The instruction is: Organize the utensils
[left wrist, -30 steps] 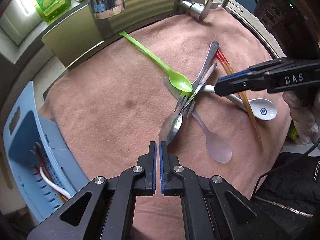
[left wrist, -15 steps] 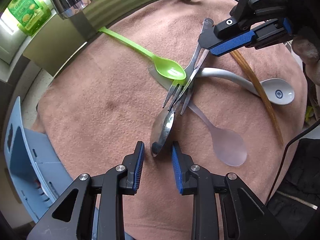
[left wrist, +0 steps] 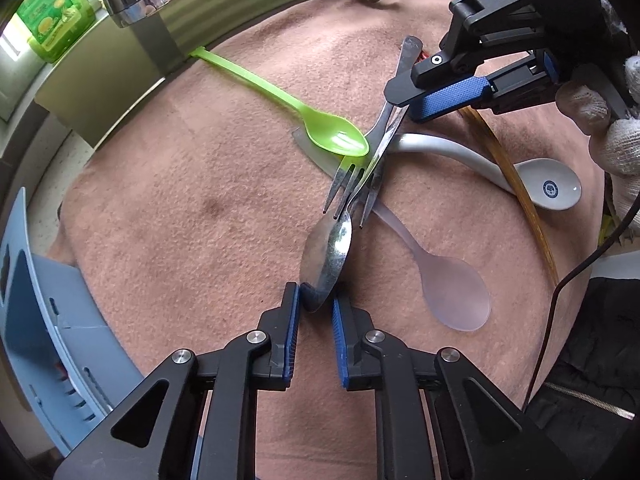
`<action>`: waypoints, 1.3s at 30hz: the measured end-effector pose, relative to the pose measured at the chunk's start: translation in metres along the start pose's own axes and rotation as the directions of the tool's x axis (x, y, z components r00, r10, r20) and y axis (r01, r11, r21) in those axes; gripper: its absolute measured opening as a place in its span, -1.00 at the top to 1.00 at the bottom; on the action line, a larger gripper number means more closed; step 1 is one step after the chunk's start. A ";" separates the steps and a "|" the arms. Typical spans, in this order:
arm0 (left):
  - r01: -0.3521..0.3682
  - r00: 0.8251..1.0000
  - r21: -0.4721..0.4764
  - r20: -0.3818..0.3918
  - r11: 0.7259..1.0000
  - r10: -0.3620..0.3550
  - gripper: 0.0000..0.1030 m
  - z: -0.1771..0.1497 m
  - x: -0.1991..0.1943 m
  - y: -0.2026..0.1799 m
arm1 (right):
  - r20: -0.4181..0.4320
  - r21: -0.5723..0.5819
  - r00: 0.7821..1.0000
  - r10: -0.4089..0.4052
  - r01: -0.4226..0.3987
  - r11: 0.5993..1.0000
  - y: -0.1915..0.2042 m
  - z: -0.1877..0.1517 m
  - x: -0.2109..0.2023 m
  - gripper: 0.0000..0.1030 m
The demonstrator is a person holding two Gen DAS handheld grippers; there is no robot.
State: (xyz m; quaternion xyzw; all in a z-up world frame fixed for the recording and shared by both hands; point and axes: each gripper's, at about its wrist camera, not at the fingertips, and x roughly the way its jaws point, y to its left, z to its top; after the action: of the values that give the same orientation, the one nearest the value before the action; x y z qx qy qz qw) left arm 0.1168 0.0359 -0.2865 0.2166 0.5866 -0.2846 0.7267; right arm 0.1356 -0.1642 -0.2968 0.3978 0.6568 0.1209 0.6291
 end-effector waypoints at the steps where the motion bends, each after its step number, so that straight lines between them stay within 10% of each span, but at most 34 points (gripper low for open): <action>1: -0.001 1.000 0.004 0.000 1.000 0.001 0.73 0.000 0.000 -0.001 | 0.004 0.000 1.000 -0.003 0.003 1.000 0.001 0.000 0.000 0.58; 20: 0.075 0.996 -0.051 0.052 0.996 -0.072 0.83 -0.021 -0.016 -0.011 | 0.045 -0.044 0.998 0.041 -0.039 0.998 0.025 -0.013 -0.014 0.85; 39: 0.108 0.993 -0.258 0.069 0.960 -0.094 0.77 -0.067 -0.026 0.025 | 0.012 -0.311 0.993 -0.114 0.112 0.944 0.102 -0.005 0.049 0.78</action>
State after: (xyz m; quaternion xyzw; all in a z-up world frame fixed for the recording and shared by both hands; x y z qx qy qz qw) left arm 0.0803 0.1019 -0.2759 0.0805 0.6088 -0.2473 0.7495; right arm 0.1737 -0.0623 -0.2644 0.2549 0.6533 0.1878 0.6877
